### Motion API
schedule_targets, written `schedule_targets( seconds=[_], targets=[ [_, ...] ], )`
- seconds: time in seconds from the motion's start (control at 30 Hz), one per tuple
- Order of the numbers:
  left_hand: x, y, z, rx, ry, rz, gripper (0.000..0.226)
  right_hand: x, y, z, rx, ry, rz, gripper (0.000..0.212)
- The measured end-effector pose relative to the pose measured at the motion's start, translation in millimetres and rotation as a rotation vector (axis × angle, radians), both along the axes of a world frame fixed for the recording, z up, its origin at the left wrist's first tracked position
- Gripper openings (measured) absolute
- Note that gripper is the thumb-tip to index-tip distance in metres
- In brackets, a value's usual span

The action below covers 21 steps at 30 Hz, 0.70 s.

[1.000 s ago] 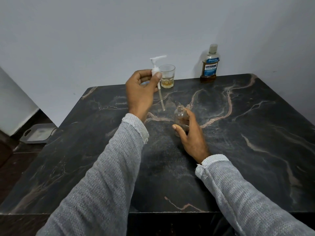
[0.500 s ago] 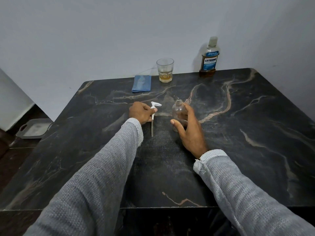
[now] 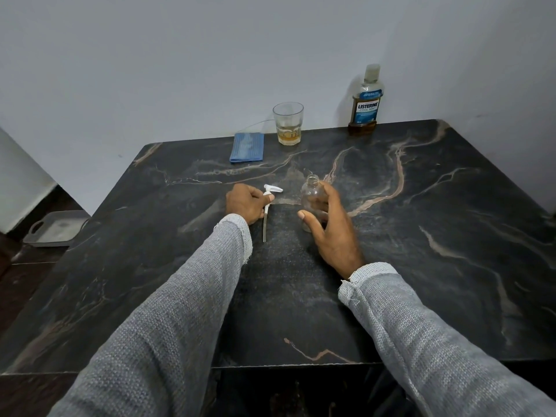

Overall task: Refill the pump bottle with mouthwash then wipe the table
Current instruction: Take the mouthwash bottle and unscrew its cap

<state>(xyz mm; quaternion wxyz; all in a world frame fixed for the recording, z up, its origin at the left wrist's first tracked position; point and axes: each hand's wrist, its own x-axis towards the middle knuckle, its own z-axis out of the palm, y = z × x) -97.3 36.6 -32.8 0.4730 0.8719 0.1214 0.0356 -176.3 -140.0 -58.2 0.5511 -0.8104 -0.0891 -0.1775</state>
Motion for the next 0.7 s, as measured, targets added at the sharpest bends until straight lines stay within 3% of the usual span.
schedule_targets(
  seconds=[0.37,0.5,0.6,0.7],
  targets=[
    [-14,-1,4,0.009,-0.03,-0.008,0.012,-4,0,3,-0.029,0.019,-0.007,0.062],
    [-15,2,6,0.051,-0.016,-0.012,0.034,-6,1,4,-0.021,0.051,-0.033,0.069],
    [-19,1,13,0.232,-0.058,-0.026,0.051,-9,2,7,0.018,0.067,-0.044,0.075],
    [-20,-3,21,0.246,-0.103,-0.038,0.055,-13,2,9,0.061,0.057,-0.051,0.072]
  ],
)
